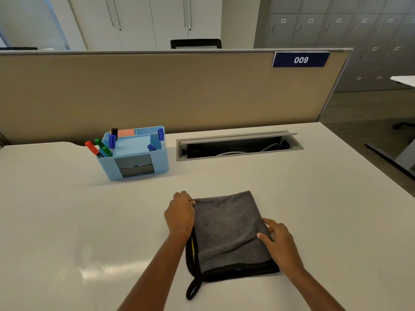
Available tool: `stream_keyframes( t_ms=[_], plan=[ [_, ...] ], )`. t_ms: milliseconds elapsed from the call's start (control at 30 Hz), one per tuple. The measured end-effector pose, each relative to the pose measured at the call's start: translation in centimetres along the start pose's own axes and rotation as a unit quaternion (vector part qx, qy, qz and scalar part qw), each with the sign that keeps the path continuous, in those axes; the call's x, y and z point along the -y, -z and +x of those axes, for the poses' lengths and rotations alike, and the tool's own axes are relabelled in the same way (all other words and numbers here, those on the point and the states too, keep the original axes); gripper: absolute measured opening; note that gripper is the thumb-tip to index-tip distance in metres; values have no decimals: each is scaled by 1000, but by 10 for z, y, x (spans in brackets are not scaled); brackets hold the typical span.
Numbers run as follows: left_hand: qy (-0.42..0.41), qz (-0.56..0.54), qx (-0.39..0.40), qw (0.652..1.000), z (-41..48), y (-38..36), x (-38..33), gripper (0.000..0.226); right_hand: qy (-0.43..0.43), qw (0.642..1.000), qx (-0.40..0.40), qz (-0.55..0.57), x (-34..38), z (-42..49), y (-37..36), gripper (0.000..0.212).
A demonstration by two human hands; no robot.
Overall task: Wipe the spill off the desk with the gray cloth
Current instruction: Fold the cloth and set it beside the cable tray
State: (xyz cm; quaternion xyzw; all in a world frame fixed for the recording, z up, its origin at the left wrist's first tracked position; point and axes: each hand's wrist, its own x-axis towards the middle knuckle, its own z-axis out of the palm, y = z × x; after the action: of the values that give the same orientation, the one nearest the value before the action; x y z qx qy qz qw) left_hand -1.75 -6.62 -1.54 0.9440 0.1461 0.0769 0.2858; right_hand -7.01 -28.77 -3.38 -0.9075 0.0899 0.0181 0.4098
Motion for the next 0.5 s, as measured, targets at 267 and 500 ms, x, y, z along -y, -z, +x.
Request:
stream_keyframes(
  t_ms=[267,500],
  plan=[
    [-2,43,11,999,3,-10,8,16,40,997,-8,-65,-5,-6,-3,49],
    [87,-1,36,996,-36,-14,5,44,-2,998,-5,-67,-5,-2,-5,47]
  ],
)
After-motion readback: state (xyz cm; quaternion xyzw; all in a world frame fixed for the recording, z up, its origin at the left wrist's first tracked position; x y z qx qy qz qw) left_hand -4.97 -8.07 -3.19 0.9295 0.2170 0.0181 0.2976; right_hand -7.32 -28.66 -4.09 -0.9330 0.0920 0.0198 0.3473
